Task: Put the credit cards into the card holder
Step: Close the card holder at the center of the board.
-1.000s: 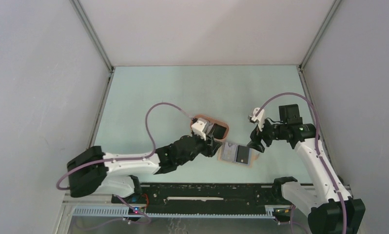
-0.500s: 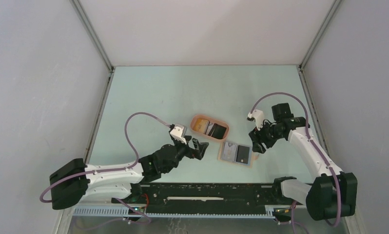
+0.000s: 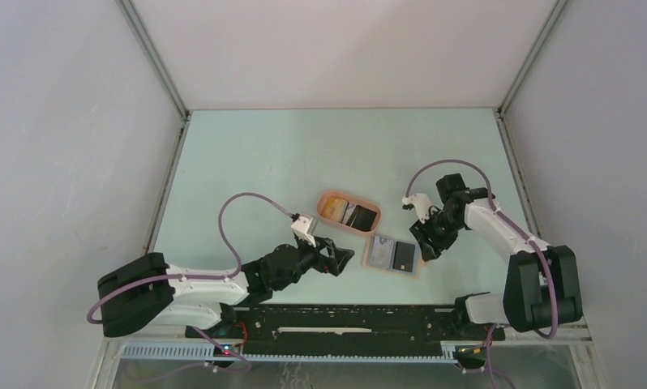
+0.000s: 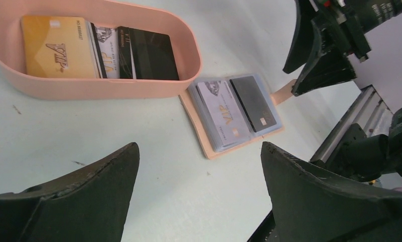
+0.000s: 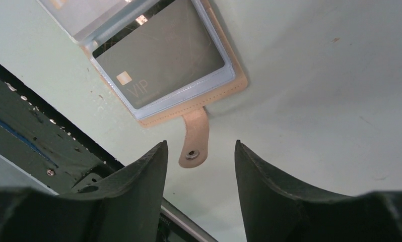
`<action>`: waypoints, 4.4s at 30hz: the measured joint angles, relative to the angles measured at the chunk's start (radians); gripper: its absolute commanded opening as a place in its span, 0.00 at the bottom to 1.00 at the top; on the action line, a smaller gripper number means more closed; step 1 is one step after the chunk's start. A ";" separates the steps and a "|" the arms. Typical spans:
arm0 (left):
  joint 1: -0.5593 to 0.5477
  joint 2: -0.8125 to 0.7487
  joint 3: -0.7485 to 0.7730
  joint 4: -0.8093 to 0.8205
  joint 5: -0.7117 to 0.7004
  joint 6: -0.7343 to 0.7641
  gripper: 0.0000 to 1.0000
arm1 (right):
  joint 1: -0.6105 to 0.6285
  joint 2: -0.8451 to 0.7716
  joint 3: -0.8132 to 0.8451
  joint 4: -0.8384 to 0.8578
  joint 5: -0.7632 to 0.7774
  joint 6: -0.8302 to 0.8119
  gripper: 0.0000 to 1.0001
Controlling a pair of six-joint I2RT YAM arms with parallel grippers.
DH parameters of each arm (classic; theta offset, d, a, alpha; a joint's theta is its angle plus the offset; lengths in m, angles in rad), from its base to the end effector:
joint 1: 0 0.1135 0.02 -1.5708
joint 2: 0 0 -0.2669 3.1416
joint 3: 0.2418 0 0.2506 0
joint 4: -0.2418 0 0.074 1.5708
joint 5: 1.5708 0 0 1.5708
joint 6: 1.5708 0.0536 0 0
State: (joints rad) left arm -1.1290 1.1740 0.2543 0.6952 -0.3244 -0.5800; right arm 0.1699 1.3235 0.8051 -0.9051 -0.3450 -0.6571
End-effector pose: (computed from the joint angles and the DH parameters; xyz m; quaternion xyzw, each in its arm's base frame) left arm 0.1154 -0.2040 0.1747 0.1122 0.7700 -0.3812 0.4992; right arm 0.2079 0.0540 0.1808 -0.4063 0.8946 0.1486 0.1116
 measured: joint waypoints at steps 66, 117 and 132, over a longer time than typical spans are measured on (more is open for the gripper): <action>0.000 0.285 0.003 0.268 0.203 -0.165 0.81 | -0.211 0.356 0.219 0.094 -0.043 0.084 0.60; -0.003 0.307 0.229 0.165 0.338 0.226 0.89 | -0.293 -0.058 0.092 0.051 -0.070 -0.134 0.00; 0.031 0.358 0.383 -0.004 0.475 0.502 0.89 | -0.265 -0.254 0.045 0.057 -0.225 -0.374 0.00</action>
State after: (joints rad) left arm -1.0981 1.5322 0.6376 0.6914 0.1505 -0.0776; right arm -0.0952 1.0695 0.8497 -0.8478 -0.5701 -1.0313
